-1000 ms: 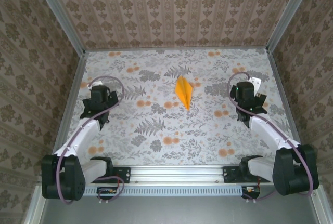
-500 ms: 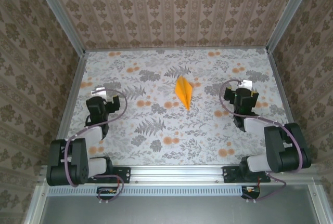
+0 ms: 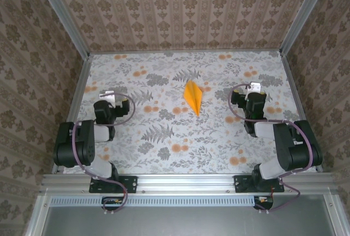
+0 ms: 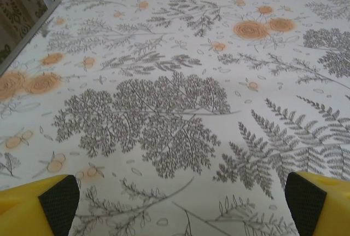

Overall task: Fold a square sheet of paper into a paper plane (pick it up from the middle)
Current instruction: Reset both arms

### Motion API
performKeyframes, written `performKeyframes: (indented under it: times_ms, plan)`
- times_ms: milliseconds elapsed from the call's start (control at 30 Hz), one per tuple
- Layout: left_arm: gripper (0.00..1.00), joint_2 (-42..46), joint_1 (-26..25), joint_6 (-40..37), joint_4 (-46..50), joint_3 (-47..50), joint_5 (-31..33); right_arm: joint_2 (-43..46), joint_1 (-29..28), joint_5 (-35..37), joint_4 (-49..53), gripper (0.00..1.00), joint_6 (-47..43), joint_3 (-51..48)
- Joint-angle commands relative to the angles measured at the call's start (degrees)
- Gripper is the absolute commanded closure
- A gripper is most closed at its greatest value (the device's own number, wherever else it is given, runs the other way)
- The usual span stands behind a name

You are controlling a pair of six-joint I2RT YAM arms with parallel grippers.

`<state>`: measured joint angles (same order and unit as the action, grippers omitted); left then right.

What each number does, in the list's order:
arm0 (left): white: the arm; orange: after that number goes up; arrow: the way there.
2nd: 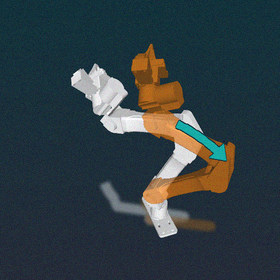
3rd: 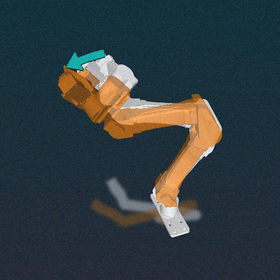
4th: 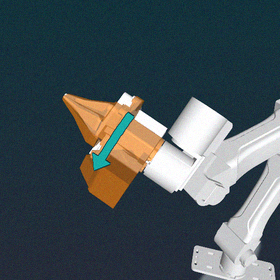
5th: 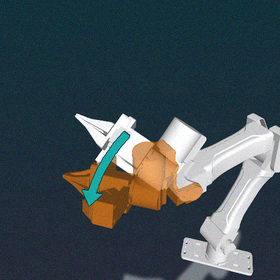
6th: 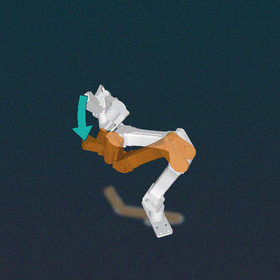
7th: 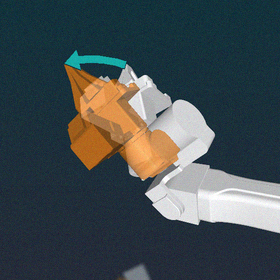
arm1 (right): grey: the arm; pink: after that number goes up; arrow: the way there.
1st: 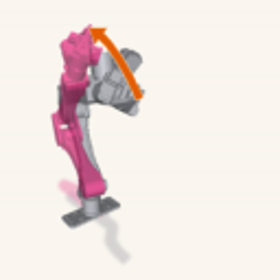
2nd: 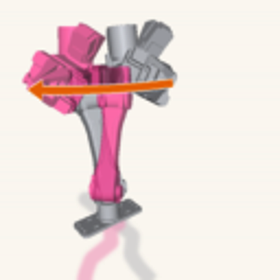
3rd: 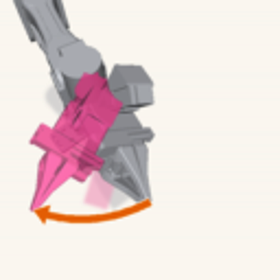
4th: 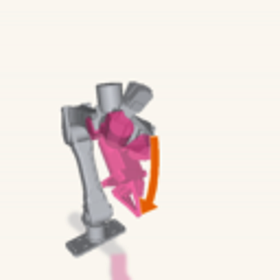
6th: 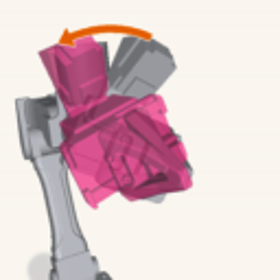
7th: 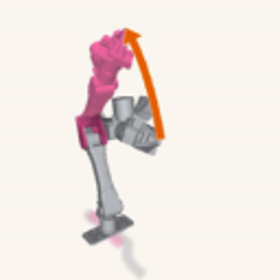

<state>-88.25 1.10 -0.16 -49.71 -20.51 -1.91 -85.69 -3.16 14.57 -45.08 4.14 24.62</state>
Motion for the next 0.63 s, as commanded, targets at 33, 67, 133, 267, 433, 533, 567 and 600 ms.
performKeyframes:
  times_ms: [33, 67, 133, 267, 433, 533, 567, 600]
  plan:
    - [0.0, 0.1, -1.8, -2.5, -0.1, -2.4, 2.8, -0.6, 0.3, -1.5, -2.0, 0.0, -0.8, -0.6]
    - [0.0, 0.2, -1.9, -2.6, 0.0, -2.4, 2.8, -0.6, 0.3, -1.5, -2.0, 0.0, -0.8, -0.6]
    - [0.0, 0.1, -2.1, -3.1, 0.6, -2.8, 2.3, -0.5, 0.4, -1.5, -2.0, 0.0, -0.7, -0.6]
    - [0.0, 0.1, -2.3, -3.3, 0.6, -2.8, 2.5, -0.6, 0.4, -1.5, -2.0, 0.0, -0.8, -0.6]
    - [0.0, -0.1, -2.2, -3.2, 1.1, -3.1, 2.5, -0.6, 0.4, -1.5, -2.0, 0.0, -0.8, -0.6]
    - [0.0, -0.1, -2.2, -3.3, 1.0, -3.1, 2.5, -0.5, 0.4, -1.5, -2.1, 0.0, -0.8, -0.7]
    - [0.0, 0.0, -2.3, -3.2, 0.9, -3.0, 2.5, -0.5, 0.4, -1.6, -2.4, 0.0, -0.8, -0.8]
    - [0.0, 0.0, -2.3, -3.3, 0.8, -3.0, 2.6, -0.4, 0.4, -2.2, -2.8, 0.0, -1.0, -1.2]
